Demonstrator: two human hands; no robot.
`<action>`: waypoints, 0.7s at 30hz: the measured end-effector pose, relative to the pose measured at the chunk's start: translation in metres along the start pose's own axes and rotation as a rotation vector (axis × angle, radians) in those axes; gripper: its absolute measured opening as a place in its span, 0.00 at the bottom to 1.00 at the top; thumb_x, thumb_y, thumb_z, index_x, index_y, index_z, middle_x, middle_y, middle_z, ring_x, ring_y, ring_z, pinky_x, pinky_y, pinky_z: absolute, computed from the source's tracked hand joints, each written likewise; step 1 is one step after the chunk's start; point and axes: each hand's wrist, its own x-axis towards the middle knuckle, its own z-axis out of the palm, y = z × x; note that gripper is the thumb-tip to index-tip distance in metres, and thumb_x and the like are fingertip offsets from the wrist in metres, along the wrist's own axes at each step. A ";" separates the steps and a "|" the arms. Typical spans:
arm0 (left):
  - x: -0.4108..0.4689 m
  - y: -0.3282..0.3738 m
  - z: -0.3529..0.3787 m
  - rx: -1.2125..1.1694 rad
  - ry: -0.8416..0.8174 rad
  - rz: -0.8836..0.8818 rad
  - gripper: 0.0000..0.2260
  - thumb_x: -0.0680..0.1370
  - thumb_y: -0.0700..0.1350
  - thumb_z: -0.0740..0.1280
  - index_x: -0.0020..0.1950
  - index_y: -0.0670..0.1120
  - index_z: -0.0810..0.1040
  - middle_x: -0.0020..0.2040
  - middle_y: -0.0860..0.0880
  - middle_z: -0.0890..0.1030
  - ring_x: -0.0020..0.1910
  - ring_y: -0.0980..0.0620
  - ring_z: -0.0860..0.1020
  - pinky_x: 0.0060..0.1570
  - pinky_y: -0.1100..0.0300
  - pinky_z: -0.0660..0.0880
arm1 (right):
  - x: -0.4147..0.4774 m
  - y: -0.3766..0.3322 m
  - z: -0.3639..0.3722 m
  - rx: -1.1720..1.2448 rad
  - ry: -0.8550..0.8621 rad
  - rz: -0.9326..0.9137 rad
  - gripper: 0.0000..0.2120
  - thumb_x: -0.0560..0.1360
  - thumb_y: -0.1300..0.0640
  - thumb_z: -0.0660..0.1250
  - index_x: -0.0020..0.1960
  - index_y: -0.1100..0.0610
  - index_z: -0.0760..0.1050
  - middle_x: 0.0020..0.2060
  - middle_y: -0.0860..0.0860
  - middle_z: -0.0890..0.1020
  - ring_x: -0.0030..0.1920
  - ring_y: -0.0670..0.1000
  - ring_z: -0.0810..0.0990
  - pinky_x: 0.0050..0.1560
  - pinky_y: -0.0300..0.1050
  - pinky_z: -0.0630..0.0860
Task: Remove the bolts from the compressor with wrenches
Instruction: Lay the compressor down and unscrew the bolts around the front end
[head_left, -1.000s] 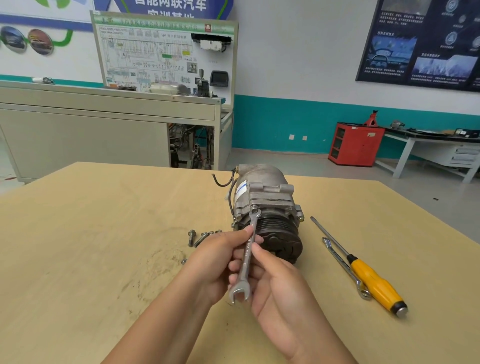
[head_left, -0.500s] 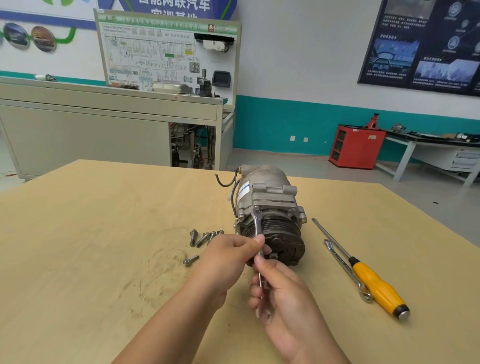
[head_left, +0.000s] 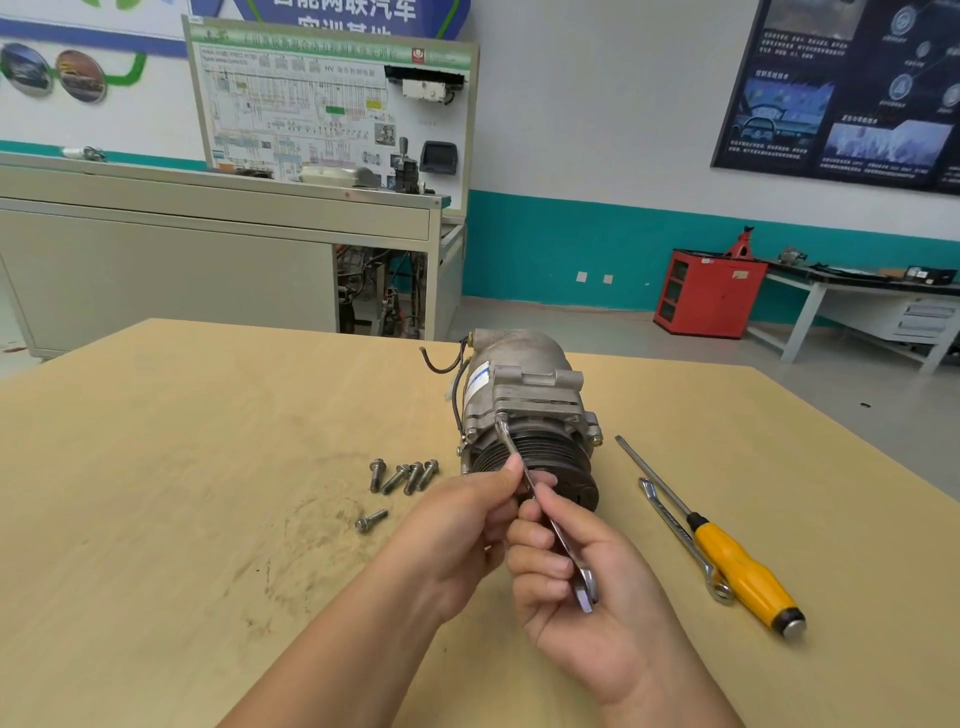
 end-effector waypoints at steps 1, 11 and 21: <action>-0.001 0.001 0.000 0.042 0.012 0.021 0.15 0.76 0.52 0.64 0.38 0.47 0.86 0.24 0.53 0.72 0.27 0.56 0.69 0.41 0.57 0.64 | 0.000 0.001 0.002 -0.030 0.021 -0.020 0.09 0.65 0.58 0.66 0.29 0.62 0.74 0.22 0.51 0.68 0.15 0.44 0.63 0.14 0.30 0.59; -0.004 0.005 -0.007 0.077 0.016 -0.005 0.18 0.79 0.49 0.61 0.37 0.43 0.86 0.19 0.50 0.64 0.16 0.55 0.65 0.18 0.68 0.64 | 0.006 0.020 0.005 -0.234 0.126 -0.105 0.13 0.75 0.60 0.63 0.33 0.62 0.75 0.23 0.52 0.71 0.19 0.46 0.68 0.18 0.34 0.64; -0.004 -0.004 -0.003 0.242 0.044 0.105 0.19 0.80 0.50 0.61 0.33 0.46 0.83 0.20 0.54 0.65 0.20 0.56 0.71 0.35 0.61 0.69 | -0.003 0.022 -0.001 -0.271 0.119 -0.164 0.17 0.78 0.56 0.58 0.35 0.62 0.74 0.19 0.52 0.67 0.16 0.48 0.64 0.17 0.35 0.62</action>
